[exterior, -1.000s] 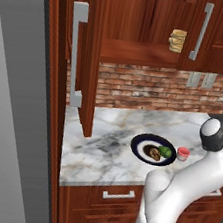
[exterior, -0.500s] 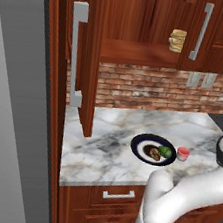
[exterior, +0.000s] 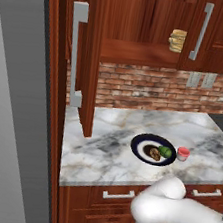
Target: Pick the avocado and bread from the counter and place them on the plate. Then pick the jam from the cabinet and place it next to the plate. Lastly close the cabinet door.
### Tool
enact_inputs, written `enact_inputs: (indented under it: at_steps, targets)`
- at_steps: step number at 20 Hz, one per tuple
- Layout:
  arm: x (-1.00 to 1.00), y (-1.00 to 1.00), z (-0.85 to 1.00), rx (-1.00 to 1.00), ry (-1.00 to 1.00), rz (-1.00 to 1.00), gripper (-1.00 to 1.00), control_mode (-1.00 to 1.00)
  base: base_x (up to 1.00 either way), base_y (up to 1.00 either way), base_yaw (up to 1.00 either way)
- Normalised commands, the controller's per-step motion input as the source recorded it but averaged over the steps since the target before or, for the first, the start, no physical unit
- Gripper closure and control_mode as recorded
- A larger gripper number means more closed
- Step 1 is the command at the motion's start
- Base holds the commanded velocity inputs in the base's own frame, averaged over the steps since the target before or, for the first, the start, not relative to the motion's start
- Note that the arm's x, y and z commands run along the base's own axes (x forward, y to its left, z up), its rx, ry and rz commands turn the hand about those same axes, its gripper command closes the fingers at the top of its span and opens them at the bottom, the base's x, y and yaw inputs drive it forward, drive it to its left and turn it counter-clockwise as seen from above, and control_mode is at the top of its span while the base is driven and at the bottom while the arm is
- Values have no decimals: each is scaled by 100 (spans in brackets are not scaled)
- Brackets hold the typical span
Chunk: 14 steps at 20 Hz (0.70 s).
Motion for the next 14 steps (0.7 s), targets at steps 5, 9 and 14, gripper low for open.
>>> enact_inputs:
  at_steps: [5, 9, 14]
  targets:
    - [-92, 100, -95, -44, -27, 1, -100, -100, 0, 0, 0]
    - [-37, 100, -47, -40, -16, 0, -100, -100, 0, 0, 0]
    - [-2, 100, -7, -43, -8, 0, -100, -100, 0, 0, 0]
